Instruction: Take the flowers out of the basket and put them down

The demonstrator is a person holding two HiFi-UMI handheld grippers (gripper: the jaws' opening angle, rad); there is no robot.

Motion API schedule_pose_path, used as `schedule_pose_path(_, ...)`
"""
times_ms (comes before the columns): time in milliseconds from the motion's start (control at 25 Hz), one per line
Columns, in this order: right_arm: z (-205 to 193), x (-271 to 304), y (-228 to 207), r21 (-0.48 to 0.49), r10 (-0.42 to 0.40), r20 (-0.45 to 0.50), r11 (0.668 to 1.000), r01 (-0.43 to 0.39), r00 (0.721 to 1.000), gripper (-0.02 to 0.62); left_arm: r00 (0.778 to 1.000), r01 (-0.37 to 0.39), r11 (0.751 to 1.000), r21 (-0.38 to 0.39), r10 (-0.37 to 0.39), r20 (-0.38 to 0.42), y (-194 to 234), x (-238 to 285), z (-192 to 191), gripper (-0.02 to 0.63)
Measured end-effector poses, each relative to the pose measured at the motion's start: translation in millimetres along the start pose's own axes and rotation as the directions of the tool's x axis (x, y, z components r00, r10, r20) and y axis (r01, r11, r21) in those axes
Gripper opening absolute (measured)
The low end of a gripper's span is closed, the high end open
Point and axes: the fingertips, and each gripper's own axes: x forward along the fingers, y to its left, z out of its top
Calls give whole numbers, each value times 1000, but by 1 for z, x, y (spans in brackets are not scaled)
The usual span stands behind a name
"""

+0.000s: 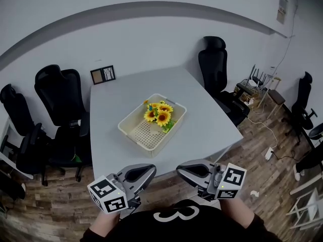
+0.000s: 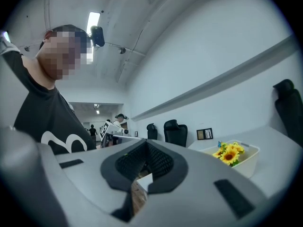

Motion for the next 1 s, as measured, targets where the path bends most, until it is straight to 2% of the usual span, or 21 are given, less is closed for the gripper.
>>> schedule_pose_path(440, 3, 0, -34, 27, 13, 37, 1000, -14, 999, 8, 999, -31, 999, 12, 32, -32, 20, 24, 5, 12)
schedule_pose_path(760, -2, -3, -94, 85, 27, 39, 996, -30, 999, 8, 995, -80, 996, -25, 78, -69, 58, 64, 1, 12)
schedule_pose_path(1000, -1, 2, -149, 115, 60, 42, 991, -64, 997, 8, 988, -131, 991, -23, 128, -86, 96, 99, 9, 12)
